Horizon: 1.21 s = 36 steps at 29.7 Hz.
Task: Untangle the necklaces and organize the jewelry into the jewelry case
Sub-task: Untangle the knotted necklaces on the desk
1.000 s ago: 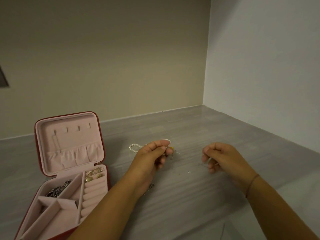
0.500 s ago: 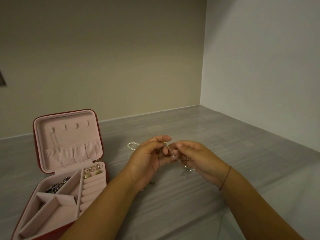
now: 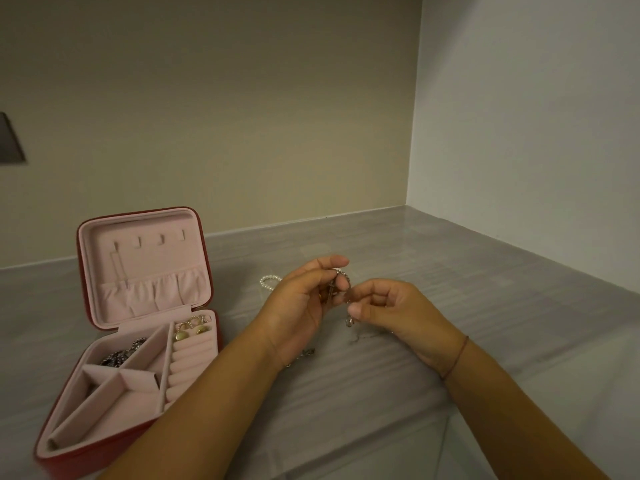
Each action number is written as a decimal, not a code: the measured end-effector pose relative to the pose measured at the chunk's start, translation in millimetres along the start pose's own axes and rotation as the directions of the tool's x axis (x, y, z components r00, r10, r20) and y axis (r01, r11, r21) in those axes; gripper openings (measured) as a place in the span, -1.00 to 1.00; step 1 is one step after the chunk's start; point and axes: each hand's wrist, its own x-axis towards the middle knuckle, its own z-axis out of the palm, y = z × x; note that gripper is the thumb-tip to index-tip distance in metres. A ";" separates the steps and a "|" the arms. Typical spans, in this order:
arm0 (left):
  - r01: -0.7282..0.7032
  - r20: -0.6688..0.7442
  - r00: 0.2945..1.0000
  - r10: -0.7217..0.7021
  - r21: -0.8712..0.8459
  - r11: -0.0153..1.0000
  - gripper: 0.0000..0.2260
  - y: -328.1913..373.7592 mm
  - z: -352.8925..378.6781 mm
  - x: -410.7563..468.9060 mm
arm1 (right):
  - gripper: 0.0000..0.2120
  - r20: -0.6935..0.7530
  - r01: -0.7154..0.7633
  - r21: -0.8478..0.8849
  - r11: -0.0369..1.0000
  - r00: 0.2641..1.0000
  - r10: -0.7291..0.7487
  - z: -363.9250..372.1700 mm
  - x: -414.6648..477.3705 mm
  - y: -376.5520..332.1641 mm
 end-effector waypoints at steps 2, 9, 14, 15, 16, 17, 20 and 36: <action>-0.003 0.002 1.000 0.003 0.061 0.998 -0.79 -0.7 -0.8 -1.0 | -0.87 -0.019 0.040 0.013 0.999 0.999 -0.040 0.3 -0.4 0.2; 0.047 -0.027 0.999 -0.044 0.138 0.989 -0.76 -6.9 -0.8 -1.5 | -0.93 -0.146 0.123 0.072 0.990 0.983 -0.111 -5.2 -0.8 -2.6; 0.062 -0.048 0.998 -0.049 0.346 0.936 -0.84 -11.8 0.0 -2.9 | -0.93 -0.192 0.132 0.231 0.964 0.977 -0.088 -10.5 1.8 -1.7; 0.055 -0.046 0.998 -0.040 0.416 0.908 -0.85 -12.9 0.2 -4.3 | -0.90 -0.184 0.140 0.270 0.953 0.979 -0.092 -11.0 1.6 -1.8; 0.047 -0.047 0.998 -0.028 0.469 0.882 -0.85 -14.3 0.4 -5.5 | -0.90 -0.183 0.149 0.306 0.940 0.979 -0.095 -11.7 1.4 -2.0; 0.038 -0.053 0.999 -0.013 0.499 0.866 -0.85 -15.6 0.2 -6.0 | -0.91 -0.187 0.157 0.338 0.928 0.977 -0.097 -12.3 1.3 -2.7; 0.015 -0.085 0.996 0.030 0.487 0.873 -0.85 -18.0 -1.3 -5.4 | -0.94 -0.195 0.148 0.399 0.905 0.978 -0.075 -14.5 0.5 -5.3; -0.018 -0.175 0.981 0.084 0.348 0.937 -0.82 -19.2 -3.9 -2.8 | -0.94 -0.216 0.157 0.544 0.825 0.975 -0.043 -20.0 0.4 -5.5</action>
